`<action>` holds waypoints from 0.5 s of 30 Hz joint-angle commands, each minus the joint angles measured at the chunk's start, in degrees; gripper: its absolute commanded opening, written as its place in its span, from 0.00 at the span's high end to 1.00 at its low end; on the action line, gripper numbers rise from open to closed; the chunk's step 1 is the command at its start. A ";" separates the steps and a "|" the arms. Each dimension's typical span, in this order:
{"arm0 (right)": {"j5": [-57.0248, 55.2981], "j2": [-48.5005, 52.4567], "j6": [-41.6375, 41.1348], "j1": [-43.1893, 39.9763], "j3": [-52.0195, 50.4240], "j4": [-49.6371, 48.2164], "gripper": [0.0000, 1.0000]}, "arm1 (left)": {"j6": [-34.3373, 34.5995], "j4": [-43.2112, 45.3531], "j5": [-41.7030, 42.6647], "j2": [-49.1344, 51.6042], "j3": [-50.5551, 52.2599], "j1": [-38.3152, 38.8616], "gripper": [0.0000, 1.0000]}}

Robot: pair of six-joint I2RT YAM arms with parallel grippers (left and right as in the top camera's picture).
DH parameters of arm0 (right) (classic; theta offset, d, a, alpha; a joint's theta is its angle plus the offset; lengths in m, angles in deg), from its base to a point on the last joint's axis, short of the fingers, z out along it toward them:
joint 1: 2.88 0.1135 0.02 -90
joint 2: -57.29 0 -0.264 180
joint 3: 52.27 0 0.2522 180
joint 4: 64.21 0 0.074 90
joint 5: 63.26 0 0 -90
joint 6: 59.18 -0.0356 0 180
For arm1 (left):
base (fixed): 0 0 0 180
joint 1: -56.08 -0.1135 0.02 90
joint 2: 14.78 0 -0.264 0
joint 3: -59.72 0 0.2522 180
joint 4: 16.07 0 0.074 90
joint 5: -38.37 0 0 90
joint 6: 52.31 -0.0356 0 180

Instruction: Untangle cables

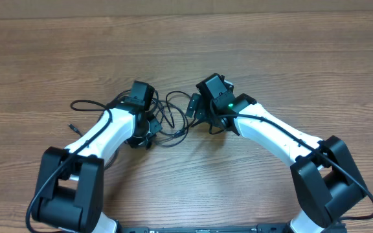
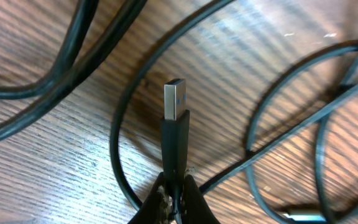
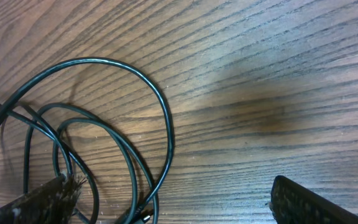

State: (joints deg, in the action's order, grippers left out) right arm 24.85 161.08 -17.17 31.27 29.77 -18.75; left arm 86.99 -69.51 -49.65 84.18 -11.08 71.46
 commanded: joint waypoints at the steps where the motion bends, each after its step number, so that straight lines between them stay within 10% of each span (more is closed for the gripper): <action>1: -0.66 -0.15 0.00 0.02 -0.09 -0.26 0.02 | -8.81 -5.73 2.12 -9.79 -8.07 -1.95 0.96; 6: -0.63 -0.15 0.00 0.02 -0.09 -0.26 0.02 | -24.72 -5.05 2.08 -23.17 -14.25 -1.92 0.96; 15: -0.63 -0.15 0.02 0.02 -0.09 -0.22 0.02 | -25.79 6.08 1.88 -37.16 -16.20 -1.92 0.96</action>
State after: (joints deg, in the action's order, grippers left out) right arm 24.82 161.08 -17.17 31.27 29.77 -18.77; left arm 62.55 -65.01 -47.78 48.97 -25.96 69.53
